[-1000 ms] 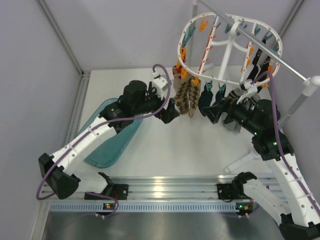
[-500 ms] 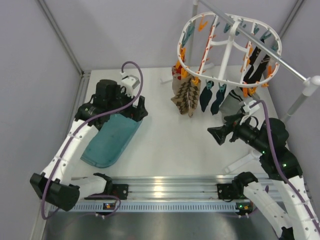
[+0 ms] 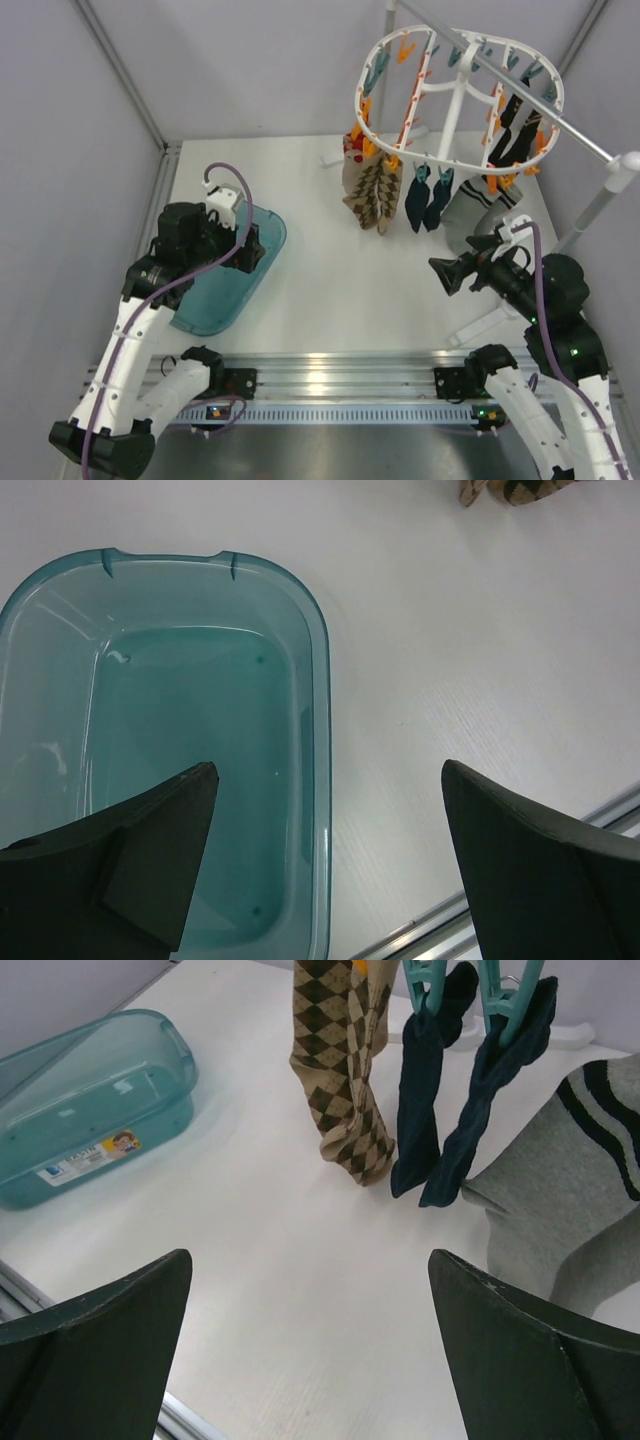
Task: Clip the socks to the hanger
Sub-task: Reset both arms
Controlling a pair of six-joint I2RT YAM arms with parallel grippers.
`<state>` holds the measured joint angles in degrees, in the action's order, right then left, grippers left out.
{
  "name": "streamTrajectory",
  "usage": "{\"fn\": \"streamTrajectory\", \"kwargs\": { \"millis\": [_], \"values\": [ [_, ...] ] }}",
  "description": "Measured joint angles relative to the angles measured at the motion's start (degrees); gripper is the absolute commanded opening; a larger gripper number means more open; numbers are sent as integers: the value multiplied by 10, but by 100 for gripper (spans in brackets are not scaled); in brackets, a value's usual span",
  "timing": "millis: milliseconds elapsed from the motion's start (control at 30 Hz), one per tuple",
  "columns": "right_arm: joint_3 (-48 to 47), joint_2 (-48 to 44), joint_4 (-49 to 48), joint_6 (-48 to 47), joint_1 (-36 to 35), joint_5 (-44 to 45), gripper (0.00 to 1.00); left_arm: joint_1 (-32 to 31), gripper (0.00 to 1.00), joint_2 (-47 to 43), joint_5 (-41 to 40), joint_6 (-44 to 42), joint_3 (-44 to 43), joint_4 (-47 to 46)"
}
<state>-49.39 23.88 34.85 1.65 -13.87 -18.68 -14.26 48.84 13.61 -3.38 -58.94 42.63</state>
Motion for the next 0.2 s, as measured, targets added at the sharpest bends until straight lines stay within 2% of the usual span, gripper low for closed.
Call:
{"fn": "streamTrajectory", "kwargs": {
  "millis": [200],
  "values": [
    [3, 0, 4, 0, 12, 0, 100, 0, 98, -1, -21, 5, 1, -4]
  ]
}}
